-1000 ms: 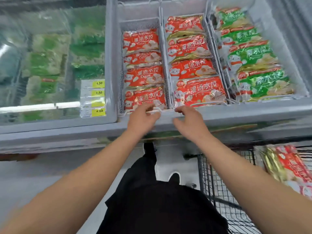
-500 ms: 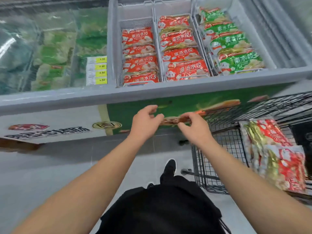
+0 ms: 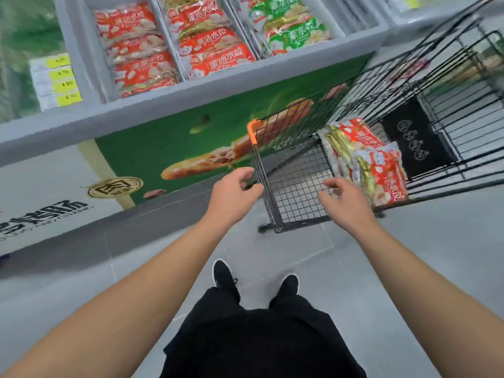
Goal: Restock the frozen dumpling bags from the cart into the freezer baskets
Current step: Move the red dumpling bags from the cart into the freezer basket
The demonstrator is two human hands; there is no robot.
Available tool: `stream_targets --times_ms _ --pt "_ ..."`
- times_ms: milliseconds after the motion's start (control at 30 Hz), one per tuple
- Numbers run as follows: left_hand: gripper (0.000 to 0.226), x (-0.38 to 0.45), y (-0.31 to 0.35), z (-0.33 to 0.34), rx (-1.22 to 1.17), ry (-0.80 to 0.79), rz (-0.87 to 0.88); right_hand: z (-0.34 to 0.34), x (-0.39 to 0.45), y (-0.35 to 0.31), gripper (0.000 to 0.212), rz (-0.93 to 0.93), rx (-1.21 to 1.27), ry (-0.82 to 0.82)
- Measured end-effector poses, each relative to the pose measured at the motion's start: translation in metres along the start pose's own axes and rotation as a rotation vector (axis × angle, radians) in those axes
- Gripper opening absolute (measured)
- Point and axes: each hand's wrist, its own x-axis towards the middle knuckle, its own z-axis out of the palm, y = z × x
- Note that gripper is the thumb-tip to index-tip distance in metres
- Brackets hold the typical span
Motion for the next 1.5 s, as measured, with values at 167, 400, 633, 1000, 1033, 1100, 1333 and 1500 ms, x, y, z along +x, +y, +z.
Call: stream_targets --times_ms 167,400,633,1000,1033,1100,1333,1500 --pt "0.049 -0.012 0.042 0.080 0.073 -0.102 0.064 -0.040 -0.021 0.084 0.037 0.104 0.058 0.083" --pt "0.048 -0.025 0.115 0.218 0.143 -0.146 0.071 -0.112 -0.029 0.212 0.038 0.140 0.102 0.097" --pt "0.048 -0.019 0.175 0.308 0.190 -0.182 0.065 -0.167 -0.006 0.281 0.034 0.149 0.159 0.113" --pt "0.050 0.090 0.209 0.340 0.249 -0.214 0.033 -0.200 0.102 0.282 0.039 0.085 0.109 0.050" --pt "0.050 0.105 0.212 0.341 0.264 -0.224 0.038 -0.202 0.116 0.278 0.041 0.086 0.099 0.038" --pt "0.052 0.145 0.218 0.344 0.279 -0.261 0.025 -0.203 0.154 0.272 0.042 0.112 0.088 0.011" --pt "0.057 0.252 0.219 0.371 0.441 -0.392 -0.019 -0.190 0.239 0.274 0.042 0.276 0.126 -0.109" --pt "0.056 0.305 0.207 0.418 0.528 -0.496 -0.040 -0.174 0.272 0.288 0.042 0.380 0.184 -0.154"
